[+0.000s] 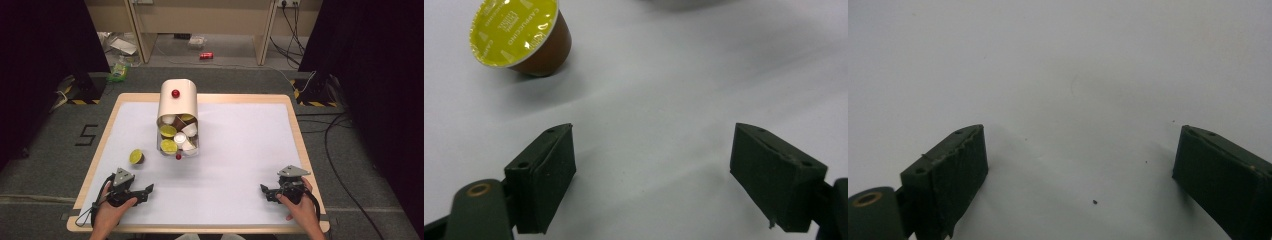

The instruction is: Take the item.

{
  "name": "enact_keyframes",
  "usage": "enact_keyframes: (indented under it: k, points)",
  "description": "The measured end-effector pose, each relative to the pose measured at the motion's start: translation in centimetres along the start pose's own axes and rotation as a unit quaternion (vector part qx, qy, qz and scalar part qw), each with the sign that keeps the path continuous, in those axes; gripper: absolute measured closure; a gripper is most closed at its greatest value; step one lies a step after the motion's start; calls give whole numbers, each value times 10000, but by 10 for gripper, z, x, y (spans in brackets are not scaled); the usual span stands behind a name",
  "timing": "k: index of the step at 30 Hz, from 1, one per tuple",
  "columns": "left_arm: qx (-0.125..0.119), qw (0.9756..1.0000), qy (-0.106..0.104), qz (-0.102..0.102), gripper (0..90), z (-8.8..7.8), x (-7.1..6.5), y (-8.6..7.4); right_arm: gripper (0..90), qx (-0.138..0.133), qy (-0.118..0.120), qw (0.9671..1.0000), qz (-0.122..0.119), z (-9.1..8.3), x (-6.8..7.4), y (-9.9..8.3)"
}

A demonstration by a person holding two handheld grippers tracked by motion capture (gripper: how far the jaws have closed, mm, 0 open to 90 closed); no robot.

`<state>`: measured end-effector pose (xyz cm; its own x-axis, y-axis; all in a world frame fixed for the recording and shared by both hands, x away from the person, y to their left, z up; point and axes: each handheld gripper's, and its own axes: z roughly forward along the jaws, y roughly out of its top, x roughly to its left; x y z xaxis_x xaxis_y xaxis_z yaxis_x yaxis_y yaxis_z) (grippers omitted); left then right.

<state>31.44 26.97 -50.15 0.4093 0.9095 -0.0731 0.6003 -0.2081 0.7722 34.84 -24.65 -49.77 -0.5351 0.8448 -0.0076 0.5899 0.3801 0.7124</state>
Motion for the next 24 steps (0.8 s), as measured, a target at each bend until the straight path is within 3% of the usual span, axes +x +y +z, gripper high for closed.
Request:
enact_keyframes:
  k: [16,21,24]
  points:
    - [-100,9999,7,41,176,-8,-5,-13,77,-3,-1,10000,-8,0,0,0]
    - [-133,9997,130,159,170,-9,-8,-17,77,-1,-2,10000,-2,0,0,0]
    - [-284,9992,230,142,171,-9,-11,-22,77,2,-1,10000,13,0,0,0]
